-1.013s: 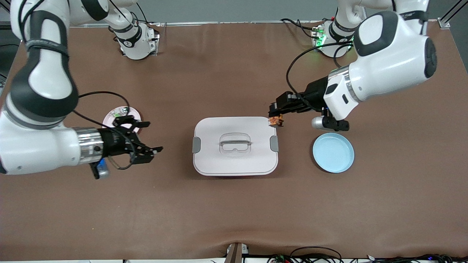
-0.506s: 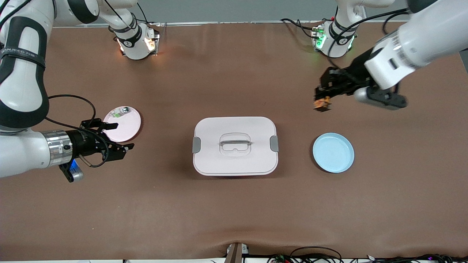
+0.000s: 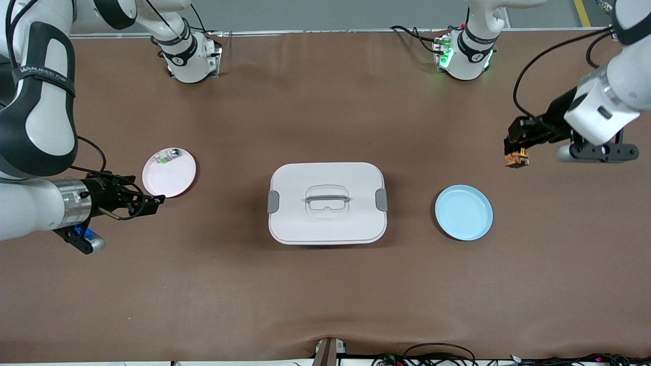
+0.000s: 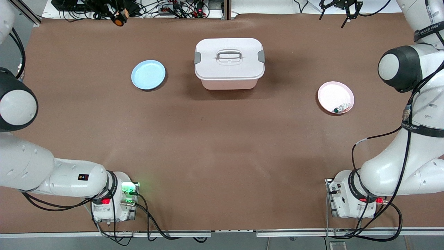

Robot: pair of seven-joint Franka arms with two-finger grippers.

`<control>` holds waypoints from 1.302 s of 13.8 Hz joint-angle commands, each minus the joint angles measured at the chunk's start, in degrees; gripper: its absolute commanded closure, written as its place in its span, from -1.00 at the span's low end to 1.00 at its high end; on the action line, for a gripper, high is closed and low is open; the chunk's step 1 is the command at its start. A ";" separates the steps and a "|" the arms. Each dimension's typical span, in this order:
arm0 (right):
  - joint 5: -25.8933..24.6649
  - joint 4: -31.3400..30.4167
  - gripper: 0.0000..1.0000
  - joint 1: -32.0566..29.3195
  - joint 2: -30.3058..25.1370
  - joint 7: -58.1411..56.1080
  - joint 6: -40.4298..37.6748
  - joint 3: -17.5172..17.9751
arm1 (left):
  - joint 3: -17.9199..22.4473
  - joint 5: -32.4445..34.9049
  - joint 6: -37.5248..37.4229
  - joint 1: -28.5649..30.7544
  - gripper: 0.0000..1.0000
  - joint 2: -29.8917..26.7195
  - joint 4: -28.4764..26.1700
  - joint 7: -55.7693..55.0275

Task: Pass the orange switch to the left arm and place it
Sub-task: 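Carry the switch with the left gripper over the blue plate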

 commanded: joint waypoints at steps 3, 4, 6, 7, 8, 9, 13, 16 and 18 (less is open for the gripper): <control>-9.61 -0.35 -1.00 -0.25 -1.16 -18.92 0.37 0.24 | -0.32 1.07 9.78 4.28 1.00 -0.59 -7.97 -11.10; -11.28 -0.35 -1.00 -0.17 -1.25 -22.61 1.42 0.24 | -0.24 1.07 12.33 4.28 1.00 -0.50 -9.46 -16.80; -14.97 -0.35 -1.00 -0.16 -1.25 -28.34 3.09 0.24 | -0.32 1.15 17.17 4.37 1.00 -0.33 -12.36 -25.88; -16.38 -0.35 -1.00 0.01 -1.25 -30.54 4.05 0.24 | -0.32 1.07 18.50 4.72 1.00 -0.41 -13.42 -29.13; -17.88 -0.35 -1.00 0.18 -1.25 -31.87 4.85 0.24 | -0.32 1.07 20.34 4.81 1.00 -0.33 -14.47 -32.73; -20.07 -0.35 -1.00 0.27 -1.51 -33.18 5.12 0.33 | -0.32 1.15 22.79 4.72 1.00 -0.15 -15.62 -37.29; -21.50 -0.53 -1.00 0.01 -1.95 -35.66 6.70 0.16 | -0.50 1.33 31.76 4.02 1.00 3.09 -17.65 -56.37; -21.58 -0.53 -1.00 -0.25 -3.26 -30.42 6.88 0.15 | -0.76 10.78 36.25 1.57 1.00 7.30 -17.65 -75.23; -21.50 -0.61 -1.00 0.01 -5.82 -24.52 6.70 0.24 | -1.11 16.52 37.66 0.59 1.00 10.12 -17.47 -85.29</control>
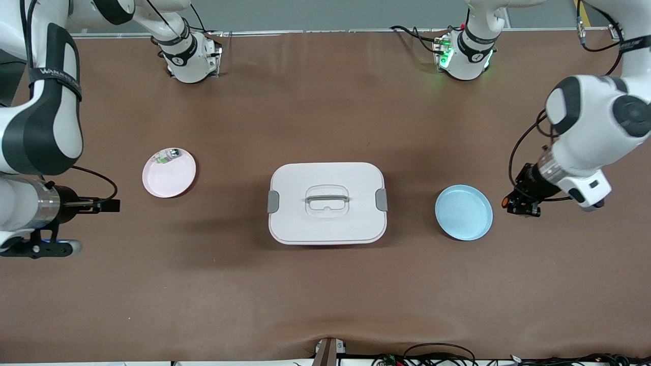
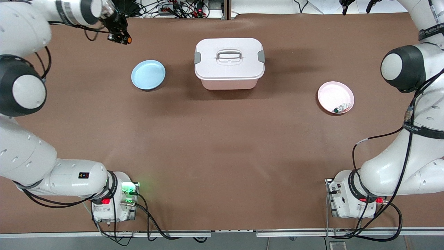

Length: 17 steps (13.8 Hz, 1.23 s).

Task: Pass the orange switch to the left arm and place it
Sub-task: 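Carry the switch with the left gripper over the blue plate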

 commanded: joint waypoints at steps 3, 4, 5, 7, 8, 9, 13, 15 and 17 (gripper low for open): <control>-0.78 -1.02 -1.00 -0.09 -5.43 4.32 -0.91 0.59 | -0.60 4.31 5.00 -0.82 1.00 5.12 0.42 -14.36; -0.60 -1.02 -1.00 -0.17 -6.57 4.14 -0.91 0.68 | -0.60 4.31 5.19 -0.82 1.00 5.65 0.42 -16.30; -0.69 -1.11 -1.00 -0.18 -7.19 3.88 -0.91 0.68 | -0.60 4.31 5.45 -1.08 1.00 6.44 0.42 -16.76; -0.51 -1.46 -1.00 -0.61 -8.59 -0.66 -2.57 0.68 | -0.69 3.97 6.41 -1.70 1.00 7.94 0.33 -16.85; 0.10 -1.46 -1.00 -2.53 -8.69 -4.95 -3.45 0.77 | -0.78 3.44 7.03 -1.52 1.00 8.55 0.24 -17.02; 0.97 -1.46 -1.00 -4.55 -8.86 -8.65 -3.55 1.20 | -1.30 3.17 7.82 -1.52 1.00 9.26 0.15 -17.46; 4.85 -1.89 -1.00 -6.77 -9.92 -10.10 -4.34 0.94 | -2.89 3.08 8.78 -1.61 1.00 10.14 -3.00 -17.73; 4.85 -4.87 -1.00 -6.77 -11.41 -9.92 -3.73 0.86 | -2.89 3.08 12.55 -1.52 1.00 11.19 -4.76 -17.73; 4.76 -5.59 -1.00 -6.77 -11.68 -9.13 -3.29 0.68 | -2.89 3.26 15.55 -1.44 1.00 12.16 -5.99 -17.73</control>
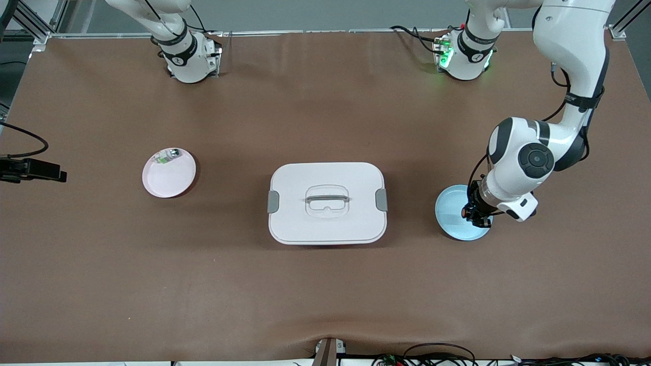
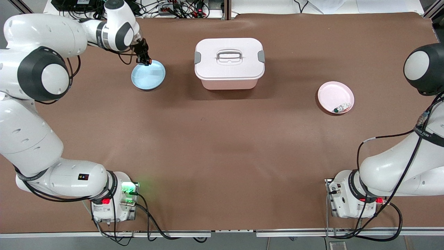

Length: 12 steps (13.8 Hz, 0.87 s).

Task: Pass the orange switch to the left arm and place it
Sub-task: 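Carry the switch with the left gripper over the blue plate, then lower the switch onto the blue plate and open the left gripper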

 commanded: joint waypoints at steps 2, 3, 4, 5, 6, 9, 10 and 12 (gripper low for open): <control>-0.27 -5.47 -1.00 -0.15 -3.80 4.12 1.76 0.32 | -0.28 0.34 4.68 0.34 1.00 1.19 -2.47 -0.69; -0.36 -8.44 -1.00 -0.07 -5.46 5.09 3.50 0.32 | -0.28 0.34 5.64 0.34 1.00 1.20 -3.26 -0.69; -0.28 -13.86 -1.00 -0.07 -8.52 5.19 7.00 0.32 | -0.28 0.34 6.18 0.34 1.00 1.46 -3.79 -0.78; -0.28 -20.10 -1.00 -0.15 -12.29 5.19 11.39 0.32 | -0.28 0.34 6.70 0.42 1.00 1.63 -4.06 -0.69; -0.28 -26.60 -1.00 -0.15 -16.07 5.19 15.69 0.32 | -0.28 0.34 7.49 0.34 1.00 2.16 -4.41 -0.78; -0.19 -30.44 -1.00 -0.33 -18.57 5.19 17.32 0.41 | -0.20 0.61 8.81 0.51 1.00 3.13 -4.67 -0.69; 0.07 -30.44 -1.00 -0.33 -18.65 5.28 17.41 0.32 | -0.20 0.69 9.34 0.51 1.00 3.57 -4.76 -0.69; 0.42 -30.18 -1.00 -0.33 -18.39 5.71 17.41 0.41 | -0.20 0.78 9.61 0.25 1.00 4.18 -4.93 -0.43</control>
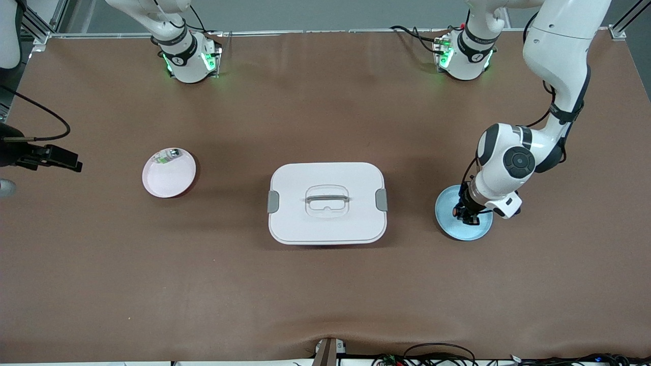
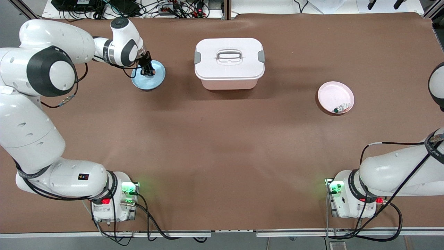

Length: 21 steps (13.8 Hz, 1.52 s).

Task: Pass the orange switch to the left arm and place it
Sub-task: 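Lower the switch onto the blue plate and open the left gripper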

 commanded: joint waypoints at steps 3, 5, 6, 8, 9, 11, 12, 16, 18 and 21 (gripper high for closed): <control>1.56 -2.28 -1.00 -0.45 -1.29 5.18 1.44 0.46 | -0.20 1.13 1.36 0.07 1.00 0.29 -0.87 -0.43; 4.12 -2.54 -1.00 -0.28 -1.64 8.44 1.09 0.28 | -0.20 1.13 1.36 0.07 1.00 0.37 -0.87 -0.43; 4.12 -2.46 -1.00 -0.10 -1.73 9.23 1.18 0.37 | -0.20 1.13 1.36 0.16 0.80 0.37 -0.87 -0.25; 4.30 -2.54 -1.00 -0.19 -1.82 9.33 1.09 0.37 | -0.29 4.80 1.19 0.34 -0.32 0.28 -0.34 1.94; 4.30 -2.63 -1.00 -0.19 -1.91 9.24 1.09 0.37 | -0.29 5.78 1.10 0.34 -0.99 0.20 -0.16 2.82; 4.30 -2.19 -1.00 -0.19 -2.17 9.24 1.97 0.37 | -0.29 5.88 0.40 0.07 -1.00 -0.24 0.97 3.00; 4.39 -2.02 -1.00 -0.19 -2.61 9.24 2.41 0.37 | -0.29 5.88 -0.21 0.33 -1.00 -0.33 1.76 3.00; 4.30 -1.93 -1.00 -0.28 -4.02 9.24 2.50 0.37 | -0.20 5.97 -3.81 0.86 -1.00 -1.47 5.54 5.18; 4.30 -1.93 -1.00 -0.19 -3.93 9.24 2.50 0.37 | -0.20 6.05 -7.93 1.74 -1.00 -3.05 8.00 12.45; 3.68 -2.02 -1.00 -0.45 -3.58 8.37 2.41 0.28 | -0.29 6.05 -12.51 2.97 -1.00 -4.37 10.38 28.44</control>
